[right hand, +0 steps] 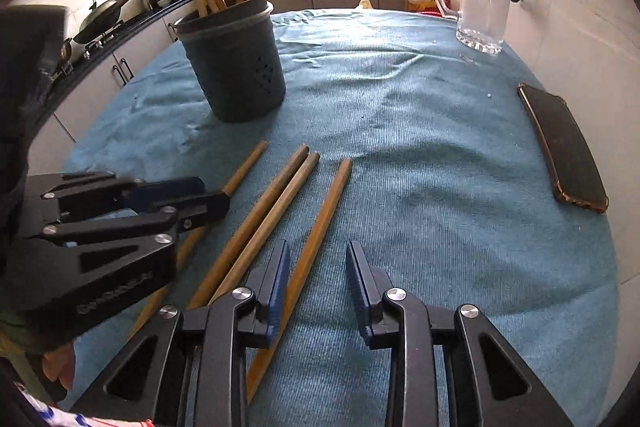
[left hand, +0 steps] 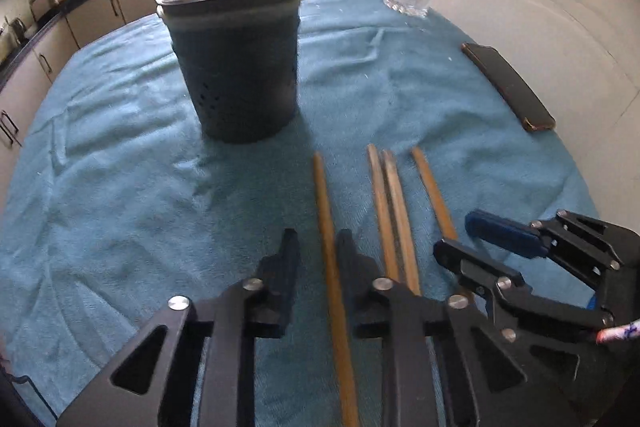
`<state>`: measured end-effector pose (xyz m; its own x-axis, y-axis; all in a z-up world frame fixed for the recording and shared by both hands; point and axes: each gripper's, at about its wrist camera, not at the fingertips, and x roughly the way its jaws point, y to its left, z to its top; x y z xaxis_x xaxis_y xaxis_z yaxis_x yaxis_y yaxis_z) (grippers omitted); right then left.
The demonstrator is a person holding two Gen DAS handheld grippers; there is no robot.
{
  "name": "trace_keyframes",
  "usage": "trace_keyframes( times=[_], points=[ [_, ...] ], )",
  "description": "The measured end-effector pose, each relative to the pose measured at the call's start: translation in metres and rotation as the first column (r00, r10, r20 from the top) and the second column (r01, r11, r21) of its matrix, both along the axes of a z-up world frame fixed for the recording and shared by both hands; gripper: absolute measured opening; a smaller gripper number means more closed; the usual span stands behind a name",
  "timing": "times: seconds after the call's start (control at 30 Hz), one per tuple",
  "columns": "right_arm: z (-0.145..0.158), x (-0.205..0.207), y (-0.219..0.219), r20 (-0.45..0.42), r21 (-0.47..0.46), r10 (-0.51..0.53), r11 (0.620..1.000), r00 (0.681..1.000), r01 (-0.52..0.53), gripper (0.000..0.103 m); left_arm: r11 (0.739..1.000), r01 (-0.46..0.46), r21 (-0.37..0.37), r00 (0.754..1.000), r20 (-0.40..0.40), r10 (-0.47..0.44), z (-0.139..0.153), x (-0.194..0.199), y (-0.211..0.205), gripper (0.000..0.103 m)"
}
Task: Organize utensils
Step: 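Move both open grippers back toward the remaining chopsticks, then close the left gripper on a chopstick while the right gripper grasps another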
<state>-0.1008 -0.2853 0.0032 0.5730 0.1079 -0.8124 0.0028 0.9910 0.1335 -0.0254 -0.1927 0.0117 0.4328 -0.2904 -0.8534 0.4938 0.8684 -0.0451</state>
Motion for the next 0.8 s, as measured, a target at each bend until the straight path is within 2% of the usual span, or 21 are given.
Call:
trace_keyframes(
  times=[0.03, 0.07, 0.1, 0.23, 0.37, 0.5, 0.63, 0.8],
  points=[
    [0.0, 0.002, 0.002, -0.003, -0.005, -0.003, 1.0, 1.0, 0.003, 0.026, 1.0, -0.008, 0.013, 1.0, 0.002, 0.007, 0.0, 0.0, 0.0, 0.008],
    [0.0, 0.003, 0.002, -0.006, -0.006, -0.005, 1.0, 1.0, 0.005, 0.017, 1.0, -0.02, 0.012, 1.0, -0.001, 0.02, 0.0, 0.0, 0.001, 0.007],
    [0.0, 0.005, 0.001, -0.013, 0.001, -0.007, 1.0, 1.0, 0.007, 0.014, 1.0, -0.028, 0.002, 1.0, -0.012, 0.028, 0.0, 0.001, 0.003, 0.007],
    [0.001, 0.001, -0.004, -0.043, 0.025, -0.004, 1.0, 0.999, 0.005, 0.011, 0.997, -0.076, -0.03, 0.995, -0.066, 0.074, 0.0, 0.0, 0.022, 0.006],
    [0.002, -0.011, -0.008, -0.067, 0.041, 0.012, 0.999, 0.998, -0.009, 0.01, 0.994, -0.103, -0.031, 0.991, -0.093, 0.1, 0.003, -0.008, 0.04, 0.006],
    [0.002, -0.011, -0.01, -0.085, 0.027, 0.016, 1.0, 0.996, -0.013, 0.014, 0.995, -0.085, -0.044, 0.988, -0.136, 0.078, 0.007, -0.008, 0.049, 0.009],
    [0.004, 0.001, -0.007, -0.11, -0.025, 0.006, 1.0, 0.994, -0.008, 0.015, 0.998, -0.066, 0.008, 0.993, -0.098, 0.066, 0.013, -0.001, 0.045, 0.024],
    [0.003, 0.022, -0.007, -0.139, -0.054, -0.004, 0.999, 0.99, -0.003, 0.015, 0.998, -0.051, 0.042, 0.993, -0.108, 0.055, 0.007, 0.014, 0.034, 0.024]
  ],
)
